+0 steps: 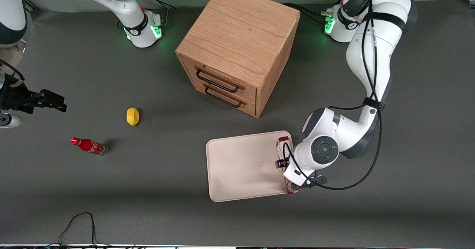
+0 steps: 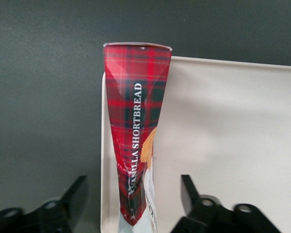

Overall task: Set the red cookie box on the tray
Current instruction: 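Lower the box onto the tray and open the left gripper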

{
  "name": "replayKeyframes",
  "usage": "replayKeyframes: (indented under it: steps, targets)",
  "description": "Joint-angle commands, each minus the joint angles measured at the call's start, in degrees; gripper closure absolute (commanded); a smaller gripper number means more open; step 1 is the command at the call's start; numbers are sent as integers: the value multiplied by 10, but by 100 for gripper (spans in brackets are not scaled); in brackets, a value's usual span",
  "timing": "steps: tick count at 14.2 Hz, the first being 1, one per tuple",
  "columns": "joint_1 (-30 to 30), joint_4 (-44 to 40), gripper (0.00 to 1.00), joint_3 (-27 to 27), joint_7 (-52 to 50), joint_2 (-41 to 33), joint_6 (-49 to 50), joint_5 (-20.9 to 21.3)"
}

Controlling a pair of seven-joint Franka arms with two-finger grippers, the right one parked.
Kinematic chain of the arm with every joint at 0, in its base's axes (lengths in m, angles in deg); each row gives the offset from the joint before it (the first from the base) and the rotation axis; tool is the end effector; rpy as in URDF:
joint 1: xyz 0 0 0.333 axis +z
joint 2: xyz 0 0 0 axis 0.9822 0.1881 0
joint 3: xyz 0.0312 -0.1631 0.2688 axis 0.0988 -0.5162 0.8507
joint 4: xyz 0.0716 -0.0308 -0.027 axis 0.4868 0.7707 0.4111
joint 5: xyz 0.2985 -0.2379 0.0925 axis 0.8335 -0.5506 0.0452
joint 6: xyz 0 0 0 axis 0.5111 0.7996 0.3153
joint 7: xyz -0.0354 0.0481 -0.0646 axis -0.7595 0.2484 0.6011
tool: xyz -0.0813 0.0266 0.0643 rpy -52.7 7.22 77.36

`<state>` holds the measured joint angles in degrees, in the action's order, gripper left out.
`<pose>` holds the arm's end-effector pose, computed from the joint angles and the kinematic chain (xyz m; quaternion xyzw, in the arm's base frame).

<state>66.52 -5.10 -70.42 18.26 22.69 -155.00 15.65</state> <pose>0.7039 -0.3193 0.2698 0.9934 0.1003 -0.0321 0.0455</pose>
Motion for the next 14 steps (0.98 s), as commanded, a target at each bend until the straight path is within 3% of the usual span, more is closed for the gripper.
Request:
replayKeyframes:
  steps: [1,9,14]
  targets:
    - [-6,3,0,8,-12,-7,-3,7]
    - [20,1,0,8,-5,-27,40,11]
    - [66,23,0,-5,7,-122,162,3]
